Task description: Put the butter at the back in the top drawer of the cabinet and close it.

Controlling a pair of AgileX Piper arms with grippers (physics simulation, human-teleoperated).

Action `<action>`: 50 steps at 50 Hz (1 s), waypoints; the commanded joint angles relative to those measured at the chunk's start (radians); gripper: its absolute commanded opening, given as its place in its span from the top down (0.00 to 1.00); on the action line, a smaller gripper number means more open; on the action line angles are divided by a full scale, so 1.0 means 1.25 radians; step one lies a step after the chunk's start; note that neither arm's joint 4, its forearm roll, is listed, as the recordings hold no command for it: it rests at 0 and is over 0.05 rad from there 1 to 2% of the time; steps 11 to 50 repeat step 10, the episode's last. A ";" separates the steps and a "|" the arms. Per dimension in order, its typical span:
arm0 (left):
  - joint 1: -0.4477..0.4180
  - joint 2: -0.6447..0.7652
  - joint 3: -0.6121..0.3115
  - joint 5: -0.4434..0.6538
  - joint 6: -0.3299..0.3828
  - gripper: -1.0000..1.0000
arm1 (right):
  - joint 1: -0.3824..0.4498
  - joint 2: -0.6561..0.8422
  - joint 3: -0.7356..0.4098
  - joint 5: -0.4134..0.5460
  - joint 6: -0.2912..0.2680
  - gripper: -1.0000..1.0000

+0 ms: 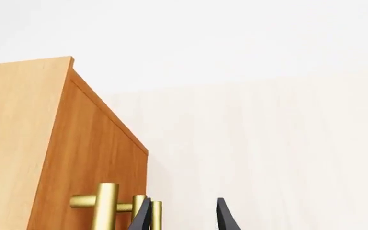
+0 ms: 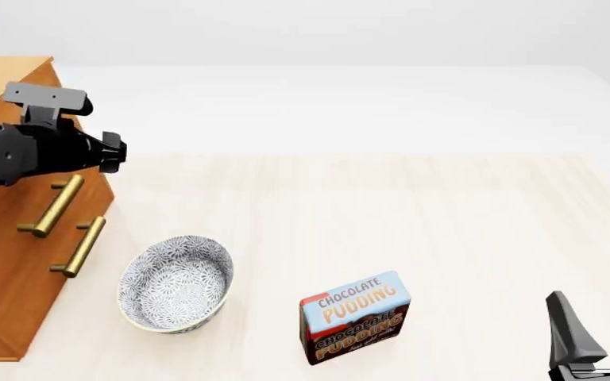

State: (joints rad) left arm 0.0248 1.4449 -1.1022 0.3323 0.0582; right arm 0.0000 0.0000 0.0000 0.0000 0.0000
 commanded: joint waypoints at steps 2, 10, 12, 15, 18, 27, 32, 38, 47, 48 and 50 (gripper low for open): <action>0.001 0.058 0.037 0.007 -0.022 0.00 | 0.000 0.000 0.000 0.000 0.000 0.00; -0.014 0.016 0.049 0.016 -0.041 0.00 | 0.000 0.000 0.000 0.000 0.000 0.00; -0.014 0.016 0.049 0.016 -0.041 0.00 | 0.000 0.000 0.000 0.000 0.000 0.00; -0.014 0.016 0.049 0.016 -0.041 0.00 | 0.000 0.000 0.000 0.000 0.000 0.00; -0.014 0.016 0.049 0.016 -0.041 0.00 | 0.000 0.000 0.000 0.000 0.000 0.00; -0.014 0.016 0.049 0.016 -0.041 0.00 | 0.000 0.000 0.000 0.000 0.000 0.00; -0.014 0.016 0.049 0.016 -0.041 0.00 | 0.000 0.000 0.000 0.000 0.000 0.00; -0.014 0.016 0.049 0.016 -0.041 0.00 | 0.000 0.000 0.000 0.000 0.000 0.00; -0.014 0.016 0.049 0.016 -0.041 0.00 | 0.000 0.000 0.000 0.000 0.000 0.00; -0.014 0.016 0.049 0.016 -0.041 0.00 | 0.000 0.000 0.000 0.000 0.000 0.00; -0.014 0.016 0.049 0.016 -0.041 0.00 | 0.000 0.000 0.000 0.000 0.000 0.00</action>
